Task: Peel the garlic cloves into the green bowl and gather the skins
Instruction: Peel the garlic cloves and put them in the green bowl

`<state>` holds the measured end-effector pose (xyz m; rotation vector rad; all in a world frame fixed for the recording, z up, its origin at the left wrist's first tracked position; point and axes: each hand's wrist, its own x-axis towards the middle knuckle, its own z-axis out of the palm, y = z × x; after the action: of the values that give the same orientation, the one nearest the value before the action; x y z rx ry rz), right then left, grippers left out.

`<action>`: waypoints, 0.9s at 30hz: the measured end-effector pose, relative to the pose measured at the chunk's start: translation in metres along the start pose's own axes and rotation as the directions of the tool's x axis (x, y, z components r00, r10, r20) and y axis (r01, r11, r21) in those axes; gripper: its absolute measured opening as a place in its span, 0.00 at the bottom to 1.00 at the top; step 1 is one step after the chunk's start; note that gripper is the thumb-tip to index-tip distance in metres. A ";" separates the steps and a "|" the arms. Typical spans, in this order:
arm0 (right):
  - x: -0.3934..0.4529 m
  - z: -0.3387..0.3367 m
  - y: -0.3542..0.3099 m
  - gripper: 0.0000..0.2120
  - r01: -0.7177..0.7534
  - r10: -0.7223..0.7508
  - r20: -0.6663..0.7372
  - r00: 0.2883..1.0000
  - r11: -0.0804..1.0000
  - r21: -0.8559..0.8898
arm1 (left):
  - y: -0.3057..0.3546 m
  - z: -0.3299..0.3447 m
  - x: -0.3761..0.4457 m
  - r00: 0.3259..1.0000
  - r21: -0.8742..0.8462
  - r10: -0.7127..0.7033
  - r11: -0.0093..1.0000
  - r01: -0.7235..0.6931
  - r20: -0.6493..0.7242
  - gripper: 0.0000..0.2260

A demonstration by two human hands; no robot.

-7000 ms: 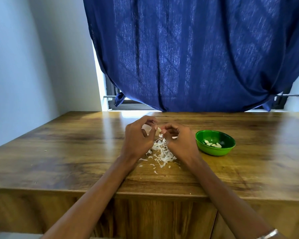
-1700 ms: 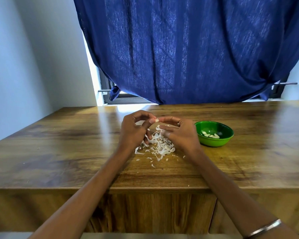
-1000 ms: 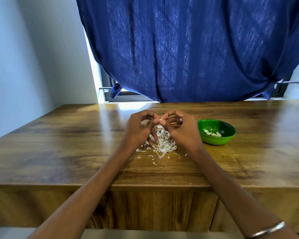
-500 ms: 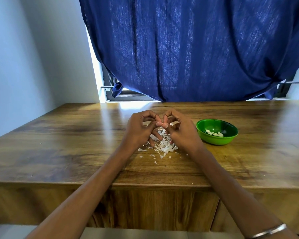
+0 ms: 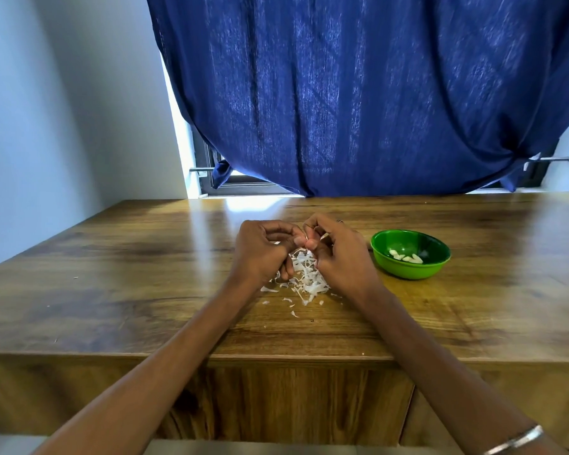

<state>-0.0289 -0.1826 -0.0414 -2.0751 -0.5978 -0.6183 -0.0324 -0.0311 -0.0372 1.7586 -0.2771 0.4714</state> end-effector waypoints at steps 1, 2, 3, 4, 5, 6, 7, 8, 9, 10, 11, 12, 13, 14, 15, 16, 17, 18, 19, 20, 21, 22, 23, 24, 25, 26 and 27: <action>0.001 0.001 0.001 0.06 0.002 -0.002 0.000 1.000 1.000 -0.007 | -0.001 0.001 0.000 1.000 -0.010 -0.012 1.000 0.012 -0.007 0.07; 0.001 0.001 0.001 0.06 0.006 -0.006 -0.001 1.000 1.000 -0.012 | -0.001 0.001 0.001 1.000 -0.015 -0.022 1.000 0.022 -0.017 0.07; 0.001 0.002 0.001 0.06 0.011 -0.011 -0.002 1.000 1.000 -0.014 | -0.002 0.002 0.001 0.999 -0.014 -0.030 0.999 0.030 -0.027 0.06; 0.001 0.002 0.001 0.06 0.020 -0.020 -0.005 1.000 1.000 -0.016 | -0.002 0.003 0.001 0.999 -0.012 -0.035 0.999 0.035 -0.039 0.06; 0.001 0.003 0.000 0.06 0.029 -0.029 -0.008 1.000 0.999 -0.018 | -0.002 0.003 0.001 0.998 -0.013 -0.038 0.999 0.038 -0.051 0.06; 0.001 0.004 0.000 0.05 0.034 -0.034 -0.012 0.999 0.999 -0.022 | -0.002 0.004 0.001 0.997 -0.018 -0.042 0.999 0.041 -0.064 0.06; 0.001 0.004 0.000 0.05 0.034 -0.035 -0.015 0.999 0.999 -0.025 | -0.002 0.004 0.001 0.996 -0.023 -0.047 0.999 0.045 -0.077 0.06; 0.002 0.005 0.000 0.04 0.032 -0.032 -0.018 0.999 0.999 -0.026 | -0.002 0.005 0.001 0.994 -0.031 -0.053 0.998 0.051 -0.091 0.05; 0.003 0.005 -0.001 0.04 0.029 -0.029 -0.021 0.999 0.999 -0.028 | -0.001 0.005 0.000 0.993 -0.045 -0.059 0.997 0.055 -0.104 0.05; 0.003 0.006 -0.001 0.04 0.027 -0.028 -0.026 0.999 0.999 -0.033 | 0.000 0.006 0.000 0.991 -0.062 -0.066 0.996 0.059 -0.114 0.04; 0.004 0.006 -0.002 0.05 0.029 -0.030 -0.030 0.999 0.999 -0.039 | 0.000 0.007 -0.001 0.989 -0.084 -0.076 0.994 0.066 -0.124 0.04; 0.004 0.007 -0.002 0.06 0.036 -0.038 -0.036 0.999 0.998 -0.042 | 0.001 0.007 -0.002 0.987 -0.106 -0.090 0.991 0.077 -0.132 0.04; 0.005 0.007 -0.003 0.07 0.047 -0.049 -0.045 0.998 0.998 -0.042 | 0.002 0.008 -0.002 0.985 -0.129 -0.107 0.988 0.089 -0.138 0.03; 0.005 0.008 -0.003 0.08 0.059 -0.062 -0.054 0.997 0.997 -0.042 | 0.003 0.008 -0.003 0.982 -0.154 -0.125 0.983 0.102 -0.144 0.03; 0.005 0.009 -0.004 0.09 0.066 -0.069 -0.059 0.996 0.997 -0.045 | 0.003 0.009 -0.004 0.979 -0.182 -0.142 0.977 0.115 -0.148 0.03; 0.005 0.010 -0.004 0.09 0.066 -0.069 -0.062 0.996 0.997 -0.044 | 0.003 0.009 -0.004 0.976 -0.209 -0.158 0.970 0.125 -0.152 0.02; 0.005 0.011 -0.005 0.09 0.058 -0.060 -0.067 0.996 0.998 -0.037 | 0.004 0.009 -0.004 0.973 -0.231 -0.170 0.964 0.131 -0.154 0.02; 0.006 0.011 -0.006 0.09 0.043 -0.045 -0.074 0.996 0.999 -0.020 | 0.004 0.010 -0.004 0.972 -0.248 -0.177 0.959 0.135 -0.152 0.01; 0.007 0.010 -0.006 0.08 0.025 -0.025 -0.084 0.996 1.000 0.006 | 0.004 0.010 -0.004 0.973 -0.262 -0.178 0.955 0.136 -0.146 0.01; 0.007 0.010 -0.006 0.08 0.013 -0.010 -0.098 0.995 0.999 0.034 | 0.004 0.010 -0.004 0.975 -0.277 -0.176 0.952 0.133 -0.135 0.01; 0.008 0.010 -0.007 0.09 0.008 -0.001 -0.113 0.994 0.998 0.062 | 0.005 0.009 -0.005 0.977 -0.294 -0.173 0.947 0.131 -0.123 0.01; 0.009 0.009 -0.006 0.09 0.005 0.006 -0.134 0.991 0.996 0.085 | 0.005 0.009 -0.004 0.979 -0.311 -0.171 0.942 0.130 -0.108 0.02; 0.009 0.008 -0.007 0.09 0.006 0.010 -0.156 0.988 0.994 0.106 | 0.005 0.008 -0.004 0.981 -0.323 -0.168 0.937 0.130 -0.093 0.03; 0.009 0.008 -0.006 0.08 0.009 0.013 -0.175 0.984 0.992 0.125 | 0.005 0.007 -0.004 0.983 -0.332 -0.167 0.934 0.131 -0.080 0.04; 0.009 0.009 -0.006 0.07 0.009 0.019 -0.188 0.982 0.989 0.146 | 0.005 0.006 -0.004 0.983 -0.338 -0.166 0.932 0.133 -0.071 0.05; 0.009 0.008 -0.006 0.06 0.002 0.031 -0.196 0.980 0.986 0.167 | 0.006 0.006 -0.004 0.984 -0.340 -0.164 0.931 0.133 -0.064 0.05; 0.009 0.009 -0.006 0.06 -0.009 0.047 -0.199 0.979 0.982 0.187 | 0.006 0.005 -0.003 0.985 -0.338 -0.160 0.932 0.131 -0.059 0.06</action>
<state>-0.0235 -0.1708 -0.0367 -1.8175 -0.4881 -0.7201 -0.0374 -0.0377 -0.0341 1.4118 -0.1532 0.3676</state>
